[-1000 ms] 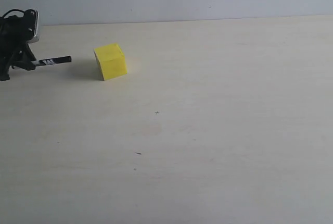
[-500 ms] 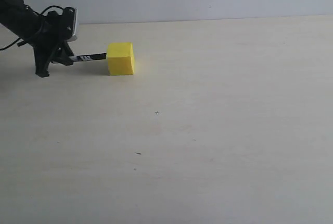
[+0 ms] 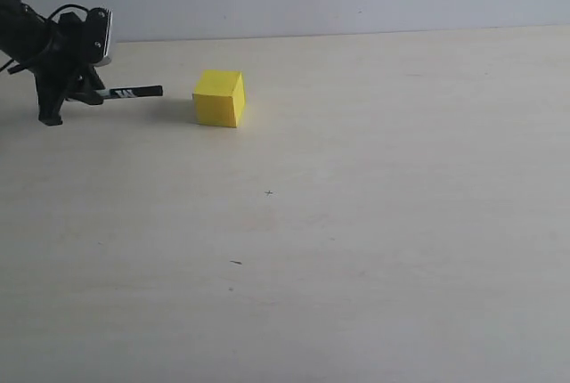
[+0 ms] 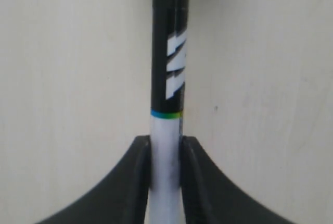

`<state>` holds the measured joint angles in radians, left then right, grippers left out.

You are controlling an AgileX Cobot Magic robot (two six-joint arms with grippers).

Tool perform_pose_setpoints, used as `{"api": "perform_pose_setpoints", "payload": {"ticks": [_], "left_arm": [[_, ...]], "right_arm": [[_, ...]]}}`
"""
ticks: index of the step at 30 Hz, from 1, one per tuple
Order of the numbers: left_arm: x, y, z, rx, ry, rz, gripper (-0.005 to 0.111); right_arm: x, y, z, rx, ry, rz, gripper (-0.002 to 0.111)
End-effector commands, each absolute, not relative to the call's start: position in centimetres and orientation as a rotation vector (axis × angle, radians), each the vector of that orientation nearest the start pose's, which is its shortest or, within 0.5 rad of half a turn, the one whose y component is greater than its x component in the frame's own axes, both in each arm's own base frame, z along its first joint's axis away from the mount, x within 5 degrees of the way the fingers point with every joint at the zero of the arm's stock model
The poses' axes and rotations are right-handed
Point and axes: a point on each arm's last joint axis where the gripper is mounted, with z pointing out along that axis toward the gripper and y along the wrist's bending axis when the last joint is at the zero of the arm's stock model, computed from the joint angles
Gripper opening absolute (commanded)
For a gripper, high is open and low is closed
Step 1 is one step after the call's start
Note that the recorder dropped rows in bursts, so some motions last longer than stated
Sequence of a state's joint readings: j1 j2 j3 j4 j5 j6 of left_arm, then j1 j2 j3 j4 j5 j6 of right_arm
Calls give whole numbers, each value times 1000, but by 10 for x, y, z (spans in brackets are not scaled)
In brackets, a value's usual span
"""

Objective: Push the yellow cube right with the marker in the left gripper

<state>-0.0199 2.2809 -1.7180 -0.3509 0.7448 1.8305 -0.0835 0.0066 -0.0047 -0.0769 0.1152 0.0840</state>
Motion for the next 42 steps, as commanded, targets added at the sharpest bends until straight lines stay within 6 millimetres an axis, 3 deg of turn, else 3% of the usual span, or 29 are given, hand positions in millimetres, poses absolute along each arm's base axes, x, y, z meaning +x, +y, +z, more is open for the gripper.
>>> {"api": "perform_pose_setpoints", "payload": {"ticks": [1,7,10,16,27,32,37,42], "left_arm": [[491,-38,143,-2602,-2448,-15,0],[500,-35,128,-2539,-2400,-11,0],[501,-46,127,-2570,-2379,-33,0],[494,-115,135,-2723,-2223,-31,0],[491,-95,133,-2467,-2345,14,0],[491,-121,135,-2534,-2389,42,0],[490,-157,139,-2671,-2377,-46,0],[492,-157,139,-2699,-2343,-94,0]], "right_arm": [[56,-6,203,82,1591,-71,0],[56,-6,203,82,1591,-71,0],[56,-6,203,82,1591,-71,0],[56,-6,203,82,1591,-71,0],[56,-6,203,82,1591,-71,0],[56,-6,203,82,1591,-71,0],[56,-6,203,82,1591,-71,0],[56,-6,203,82,1591,-71,0]]}}
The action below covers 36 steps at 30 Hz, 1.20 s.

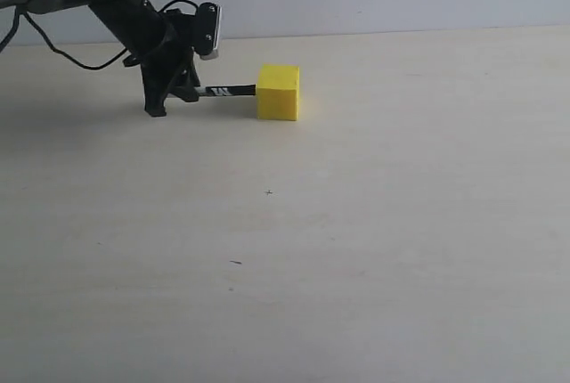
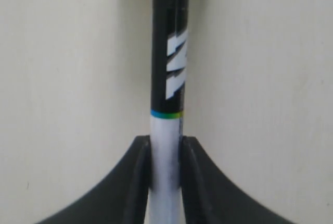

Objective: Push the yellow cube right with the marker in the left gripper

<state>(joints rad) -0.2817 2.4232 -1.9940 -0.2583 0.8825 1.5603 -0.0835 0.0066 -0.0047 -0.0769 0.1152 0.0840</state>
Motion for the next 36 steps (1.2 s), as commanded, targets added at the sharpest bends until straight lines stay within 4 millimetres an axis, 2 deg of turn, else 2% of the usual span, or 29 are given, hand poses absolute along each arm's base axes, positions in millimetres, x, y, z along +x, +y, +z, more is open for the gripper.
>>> {"api": "perform_pose_setpoints", "payload": {"ticks": [1,7,10,13,30,36], "left_arm": [[493,-152,139,-2687,-2357,-101,0],[499,-134,139,-2670,-2373,-125,0],[496,-134,138,-2732,-2271,-118,0],[496,-134,138,-2752,-2244,-122,0],[497,-134,138,-2753,-2246,-130,0],[491,-131,151,-2802,-2198,1,0]], "right_arm": [[56,-6,203,82,1591,-71,0],[56,-6,203,82,1591,-71,0],[56,-6,203,82,1591,-71,0],[56,-6,203,82,1591,-71,0],[56,-6,203,82,1591,-71,0],[56,-6,203,82,1591,-71,0]]}}
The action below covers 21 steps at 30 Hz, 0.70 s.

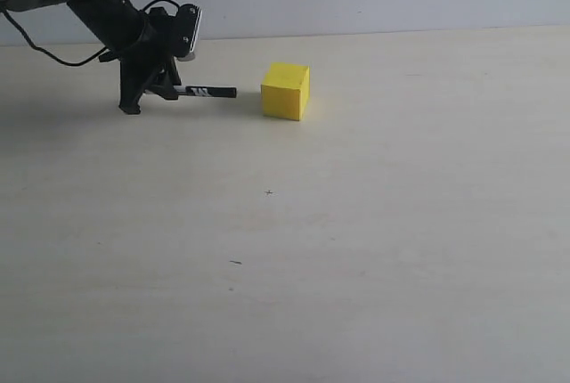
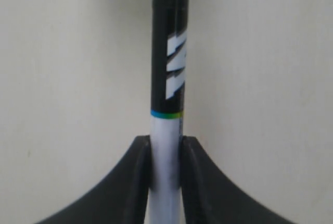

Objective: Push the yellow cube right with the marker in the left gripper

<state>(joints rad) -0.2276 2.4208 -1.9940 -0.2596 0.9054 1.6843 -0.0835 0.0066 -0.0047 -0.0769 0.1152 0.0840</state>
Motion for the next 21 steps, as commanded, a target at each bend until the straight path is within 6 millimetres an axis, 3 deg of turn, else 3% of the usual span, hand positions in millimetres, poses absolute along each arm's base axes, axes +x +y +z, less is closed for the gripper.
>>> {"api": "perform_pose_setpoints", "payload": {"ticks": [1,7,17,21], "left_arm": [[493,-129,154,-2800,-2220,-4,0],[505,-124,159,-2723,-2336,-184,0],[506,-145,128,-2741,-2303,-155,0],[509,-151,124,-2763,-2330,-207,0]], "right_arm": [[56,-6,203,82,1591,-71,0],[56,-6,203,82,1591,-71,0],[56,-6,203,82,1591,-71,0],[56,-6,203,82,1591,-71,0]]}}
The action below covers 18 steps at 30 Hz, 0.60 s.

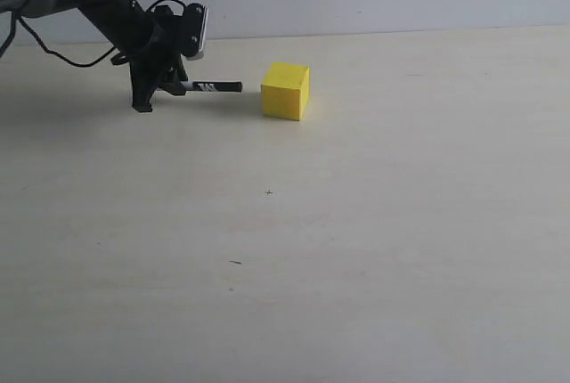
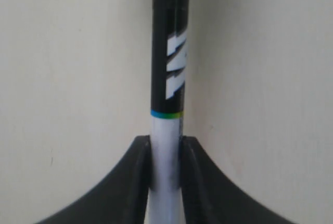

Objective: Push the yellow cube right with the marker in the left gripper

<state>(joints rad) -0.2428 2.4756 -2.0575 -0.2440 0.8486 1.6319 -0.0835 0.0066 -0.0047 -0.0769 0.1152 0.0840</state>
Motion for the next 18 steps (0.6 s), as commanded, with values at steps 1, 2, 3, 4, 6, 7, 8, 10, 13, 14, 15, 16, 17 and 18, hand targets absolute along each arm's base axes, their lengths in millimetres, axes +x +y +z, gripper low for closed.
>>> {"api": "perform_pose_setpoints", "payload": {"ticks": [1,2,3,4,6,7,8,10,13,14,15,16,17,18], "left_arm": [[511,-151,123,-2768,-2340,-228,0],[512,-152,123,-2772,-2348,-243,0],[512,-152,121,-2772,-2352,-251,0],[513,-152,121,-2771,-2359,-256,0],[513,-153,120,-2774,-2361,-263,0],[513,-154,120,-2778,-2361,-268,0],[513,-155,120,-2781,-2358,-267,0],[511,-162,120,-2803,-2337,-269,0],[505,-185,121,-2871,-2287,-278,0],[502,-194,120,-2898,-2259,-269,0],[498,-205,121,-2939,-2213,-263,0],[495,-212,121,-2956,-2196,-252,0],[492,-219,121,-2975,-2178,-250,0],[492,-223,121,-2989,-2173,-260,0]], "right_arm": [[56,-6,203,82,1591,-71,0],[56,-6,203,82,1591,-71,0],[56,-6,203,82,1591,-71,0],[56,-6,203,82,1591,-71,0],[56,-6,203,82,1591,-71,0],[56,-6,203,82,1591,-71,0],[56,-6,203,82,1591,-71,0],[56,-6,203,82,1591,-71,0],[56,-6,203,82,1591,-71,0],[56,-6,203,82,1591,-71,0],[56,-6,203,82,1591,-71,0],[56,-6,203,82,1591,-71,0],[56,-6,203,82,1591,-71,0],[56,-6,203,82,1591,-71,0]]}}
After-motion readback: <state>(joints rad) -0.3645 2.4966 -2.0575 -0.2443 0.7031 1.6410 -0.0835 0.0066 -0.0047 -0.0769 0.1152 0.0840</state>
